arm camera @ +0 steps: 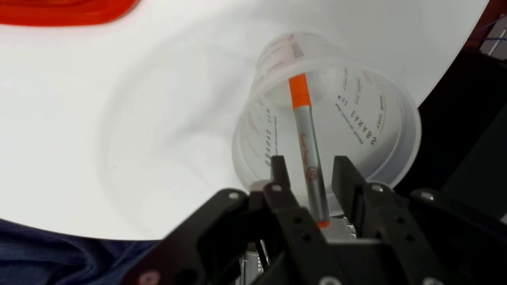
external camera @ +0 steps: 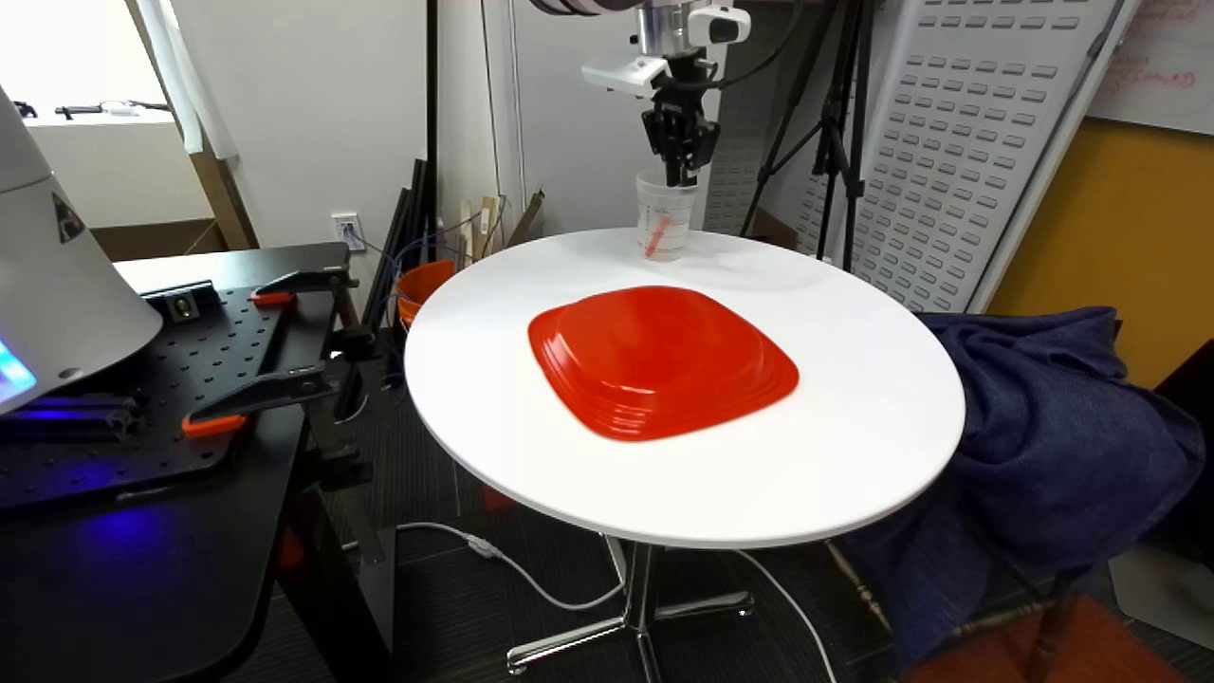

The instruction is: Remove the pen from the cup and put it on the table

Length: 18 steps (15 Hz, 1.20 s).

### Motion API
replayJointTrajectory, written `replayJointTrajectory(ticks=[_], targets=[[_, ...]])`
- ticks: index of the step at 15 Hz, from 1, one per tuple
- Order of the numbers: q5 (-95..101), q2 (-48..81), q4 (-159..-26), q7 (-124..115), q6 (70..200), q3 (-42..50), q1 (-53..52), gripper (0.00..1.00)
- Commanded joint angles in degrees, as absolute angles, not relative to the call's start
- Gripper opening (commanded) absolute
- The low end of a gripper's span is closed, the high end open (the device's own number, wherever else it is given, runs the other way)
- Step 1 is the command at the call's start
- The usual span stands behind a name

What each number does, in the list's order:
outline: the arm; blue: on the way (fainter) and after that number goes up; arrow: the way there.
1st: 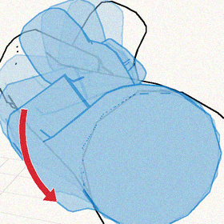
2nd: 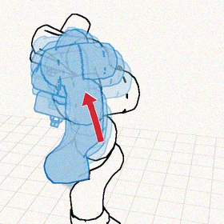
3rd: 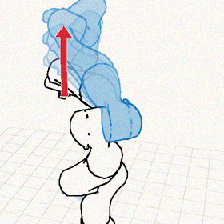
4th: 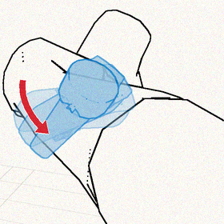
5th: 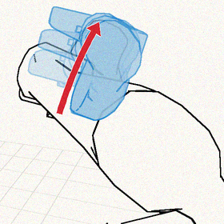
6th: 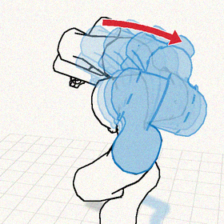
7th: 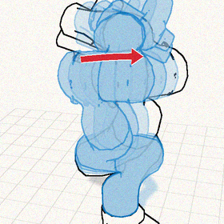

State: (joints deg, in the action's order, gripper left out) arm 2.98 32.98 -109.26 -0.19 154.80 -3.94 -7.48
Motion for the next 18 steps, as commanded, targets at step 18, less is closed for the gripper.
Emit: replayJointTrajectory(ticks=[18], targets=[[5.71, 31.67, -111.12, -5.47, 155.91, -0.85, -12.42, 0.03]])
